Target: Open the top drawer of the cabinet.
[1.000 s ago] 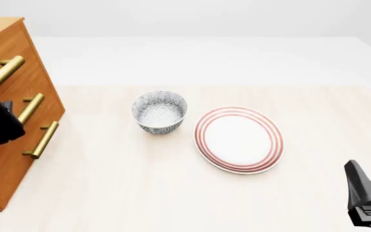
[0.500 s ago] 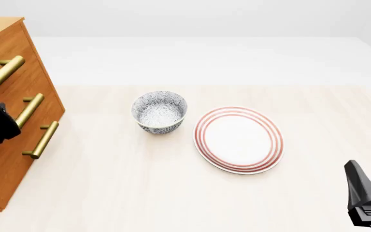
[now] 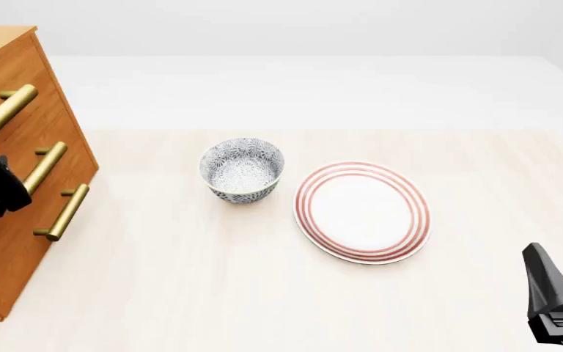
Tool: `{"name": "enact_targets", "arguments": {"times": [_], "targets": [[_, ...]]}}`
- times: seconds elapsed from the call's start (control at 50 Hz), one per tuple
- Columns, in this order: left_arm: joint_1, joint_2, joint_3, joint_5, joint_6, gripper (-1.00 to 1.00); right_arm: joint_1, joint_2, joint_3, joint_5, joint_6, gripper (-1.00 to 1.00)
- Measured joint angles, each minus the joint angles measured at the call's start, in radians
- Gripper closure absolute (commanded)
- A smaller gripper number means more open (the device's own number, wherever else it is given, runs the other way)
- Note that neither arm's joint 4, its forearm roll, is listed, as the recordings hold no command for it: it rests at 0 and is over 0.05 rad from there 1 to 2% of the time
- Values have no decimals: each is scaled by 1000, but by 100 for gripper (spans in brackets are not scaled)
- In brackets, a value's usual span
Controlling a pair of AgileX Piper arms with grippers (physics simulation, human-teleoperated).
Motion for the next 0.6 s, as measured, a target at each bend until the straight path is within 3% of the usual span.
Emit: {"name": "enact_targets", "arguments": {"times": [0.6], "targets": [[-4, -13, -13, -6, 24, 100, 0, 0, 0, 0, 0, -100]]}}
